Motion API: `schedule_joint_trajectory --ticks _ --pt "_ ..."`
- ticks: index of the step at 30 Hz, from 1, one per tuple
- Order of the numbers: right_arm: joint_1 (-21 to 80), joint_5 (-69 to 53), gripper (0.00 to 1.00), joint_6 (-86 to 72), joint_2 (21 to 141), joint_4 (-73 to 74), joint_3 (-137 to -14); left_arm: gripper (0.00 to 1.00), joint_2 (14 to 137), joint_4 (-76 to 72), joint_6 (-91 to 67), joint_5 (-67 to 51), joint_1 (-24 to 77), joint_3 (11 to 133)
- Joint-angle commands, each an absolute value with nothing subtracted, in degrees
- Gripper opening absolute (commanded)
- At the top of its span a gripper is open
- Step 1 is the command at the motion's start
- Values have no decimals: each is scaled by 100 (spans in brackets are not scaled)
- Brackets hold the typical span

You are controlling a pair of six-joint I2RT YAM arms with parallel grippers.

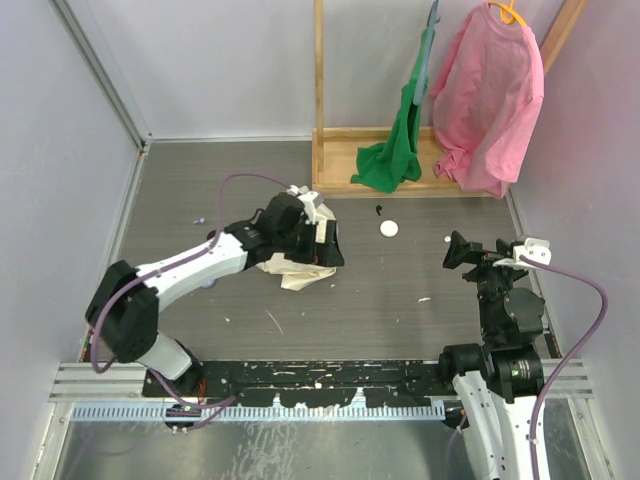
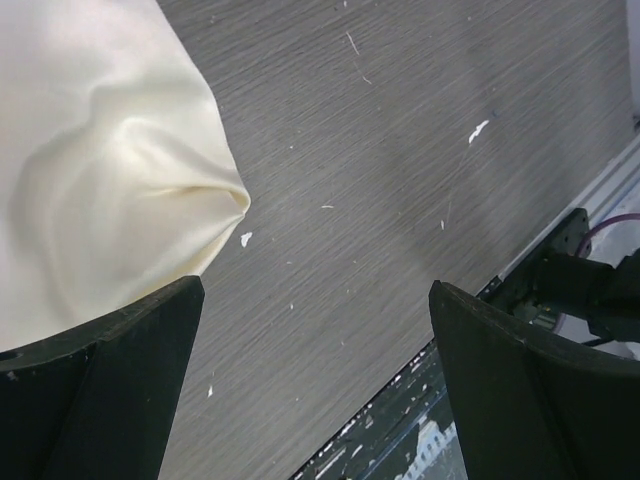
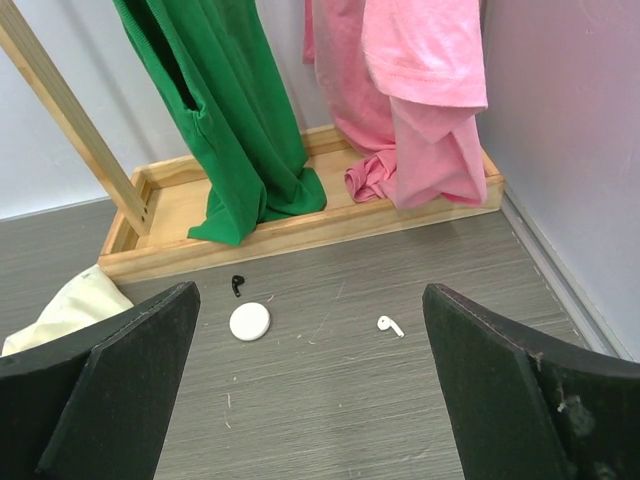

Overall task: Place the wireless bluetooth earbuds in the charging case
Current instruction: Move the distractor to the center of the board.

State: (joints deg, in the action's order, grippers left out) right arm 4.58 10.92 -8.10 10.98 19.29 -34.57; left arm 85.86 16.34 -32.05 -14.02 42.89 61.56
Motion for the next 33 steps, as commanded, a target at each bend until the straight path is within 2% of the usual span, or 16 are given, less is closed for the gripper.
schedule_joint_trajectory --ticks 1,10,16,33 --pt "516 1072 100 -836 1016 1626 -3510 98 9184 1278 -3103 -1293 4474 6619" --pt "561 1080 100 -827 971 1617 -3499 98 10270 1593 -2882 -1113 4659 7138" --pt "605 1099 100 -835 951 1609 -3490 98 10528 2071 -2435 -467 4636 7352" --pt "709 1054 100 -797 900 1595 -3477 98 11390 3010 -1368 -29 3537 8394"
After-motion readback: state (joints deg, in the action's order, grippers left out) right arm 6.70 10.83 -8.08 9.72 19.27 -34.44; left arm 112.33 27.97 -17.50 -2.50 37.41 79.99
